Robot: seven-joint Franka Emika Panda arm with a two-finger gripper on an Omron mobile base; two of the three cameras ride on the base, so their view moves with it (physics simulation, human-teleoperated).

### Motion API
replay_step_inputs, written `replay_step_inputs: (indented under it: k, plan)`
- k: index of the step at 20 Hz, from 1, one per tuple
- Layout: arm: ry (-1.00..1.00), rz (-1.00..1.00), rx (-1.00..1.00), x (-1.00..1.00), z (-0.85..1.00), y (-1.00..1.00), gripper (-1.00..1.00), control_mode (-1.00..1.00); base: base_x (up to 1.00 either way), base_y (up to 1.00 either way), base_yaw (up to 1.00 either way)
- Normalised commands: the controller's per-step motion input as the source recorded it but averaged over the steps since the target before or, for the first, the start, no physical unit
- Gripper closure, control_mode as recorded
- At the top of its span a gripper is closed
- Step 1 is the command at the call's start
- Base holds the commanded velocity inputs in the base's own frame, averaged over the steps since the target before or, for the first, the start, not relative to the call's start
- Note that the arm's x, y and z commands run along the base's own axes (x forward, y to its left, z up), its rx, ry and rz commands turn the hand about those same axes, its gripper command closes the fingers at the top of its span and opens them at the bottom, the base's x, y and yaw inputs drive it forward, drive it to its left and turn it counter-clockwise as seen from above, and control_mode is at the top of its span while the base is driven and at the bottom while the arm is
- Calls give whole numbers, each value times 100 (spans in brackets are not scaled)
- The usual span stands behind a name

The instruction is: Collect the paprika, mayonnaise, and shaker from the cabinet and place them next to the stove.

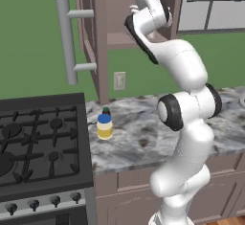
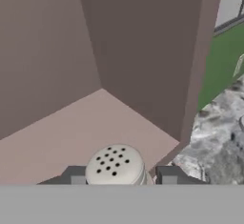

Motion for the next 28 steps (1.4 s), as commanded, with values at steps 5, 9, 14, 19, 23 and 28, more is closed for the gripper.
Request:
replay_step_inputs:
  k: [5, 9, 14, 19, 23, 28]
  plan:
    - [-18, 24, 0, -100, -48, -2, 100, -100, 0, 0, 0]
    - [-16, 26, 0, -100, -32, -17, 100, -100, 0, 0, 0]
    - [-8, 34, -1, -99, -25, -20, 100, -100, 0, 0, 0]
    - [0, 50, -8, -63, -45, -21, 100, -100, 0, 0, 0]
    - [0, 60, -11, -45, -67, -4, 100, -100, 0, 0, 0]
    - [0, 60, -12, -38, -70, 4, 100, -100, 0, 0, 0]
